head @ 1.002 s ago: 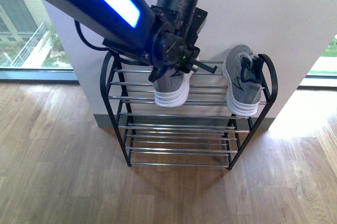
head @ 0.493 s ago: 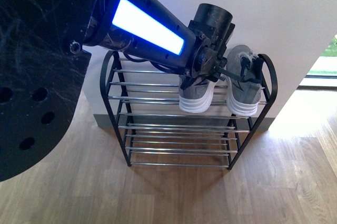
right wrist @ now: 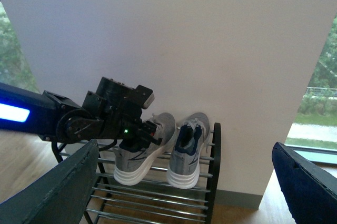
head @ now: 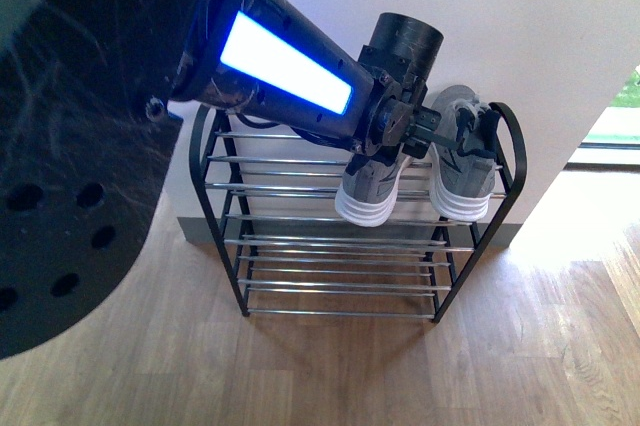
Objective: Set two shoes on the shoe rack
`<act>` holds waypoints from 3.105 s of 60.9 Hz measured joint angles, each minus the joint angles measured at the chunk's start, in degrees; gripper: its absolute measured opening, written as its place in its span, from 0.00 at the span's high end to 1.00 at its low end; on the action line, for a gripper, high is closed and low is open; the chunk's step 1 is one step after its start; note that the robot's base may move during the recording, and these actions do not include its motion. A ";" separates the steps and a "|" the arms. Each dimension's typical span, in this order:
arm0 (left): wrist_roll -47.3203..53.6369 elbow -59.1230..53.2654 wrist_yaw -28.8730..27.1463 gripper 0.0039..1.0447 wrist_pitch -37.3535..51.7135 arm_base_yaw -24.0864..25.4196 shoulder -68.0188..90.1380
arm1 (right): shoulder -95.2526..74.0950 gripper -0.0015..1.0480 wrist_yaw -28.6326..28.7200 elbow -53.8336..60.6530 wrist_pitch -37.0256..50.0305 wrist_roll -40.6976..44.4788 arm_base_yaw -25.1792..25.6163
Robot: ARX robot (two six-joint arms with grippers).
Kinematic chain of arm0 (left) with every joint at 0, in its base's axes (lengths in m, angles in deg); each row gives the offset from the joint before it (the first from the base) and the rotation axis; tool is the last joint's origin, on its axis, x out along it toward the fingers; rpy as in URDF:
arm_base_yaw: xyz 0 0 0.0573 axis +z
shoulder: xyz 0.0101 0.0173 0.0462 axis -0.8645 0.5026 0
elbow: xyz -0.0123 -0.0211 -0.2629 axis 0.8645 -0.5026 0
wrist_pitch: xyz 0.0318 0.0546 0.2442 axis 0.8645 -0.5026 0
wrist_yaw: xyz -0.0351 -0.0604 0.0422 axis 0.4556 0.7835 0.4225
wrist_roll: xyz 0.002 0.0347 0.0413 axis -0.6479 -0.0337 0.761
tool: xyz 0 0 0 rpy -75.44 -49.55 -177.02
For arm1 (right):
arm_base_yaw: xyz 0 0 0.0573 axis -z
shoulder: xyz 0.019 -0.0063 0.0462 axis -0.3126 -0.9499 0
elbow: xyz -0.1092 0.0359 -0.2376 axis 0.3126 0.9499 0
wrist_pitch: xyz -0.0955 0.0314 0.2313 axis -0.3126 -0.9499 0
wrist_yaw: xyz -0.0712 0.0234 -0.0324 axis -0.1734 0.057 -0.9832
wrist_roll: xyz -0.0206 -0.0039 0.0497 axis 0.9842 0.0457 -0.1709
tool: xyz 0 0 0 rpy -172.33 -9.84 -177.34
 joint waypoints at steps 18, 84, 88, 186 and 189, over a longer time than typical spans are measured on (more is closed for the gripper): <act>-4.72 -18.73 -3.56 0.07 5.44 1.31 -17.55 | 0.00 0.09 -0.02 0.00 0.00 0.00 0.00; -12.35 -107.21 -20.22 0.20 20.39 13.00 -107.16 | 0.02 0.09 0.00 0.00 0.00 0.00 0.00; -6.45 -112.19 -13.53 0.31 31.02 14.97 -108.41 | 0.02 0.09 -0.02 0.00 0.00 0.02 0.00; 1.07 -128.93 5.99 0.99 6.99 33.53 -156.12 | 0.02 0.09 -0.02 0.00 0.00 0.02 0.00; 1.07 -128.93 5.99 0.99 6.21 33.53 -156.95 | 0.02 0.09 -0.02 0.00 0.00 0.02 0.00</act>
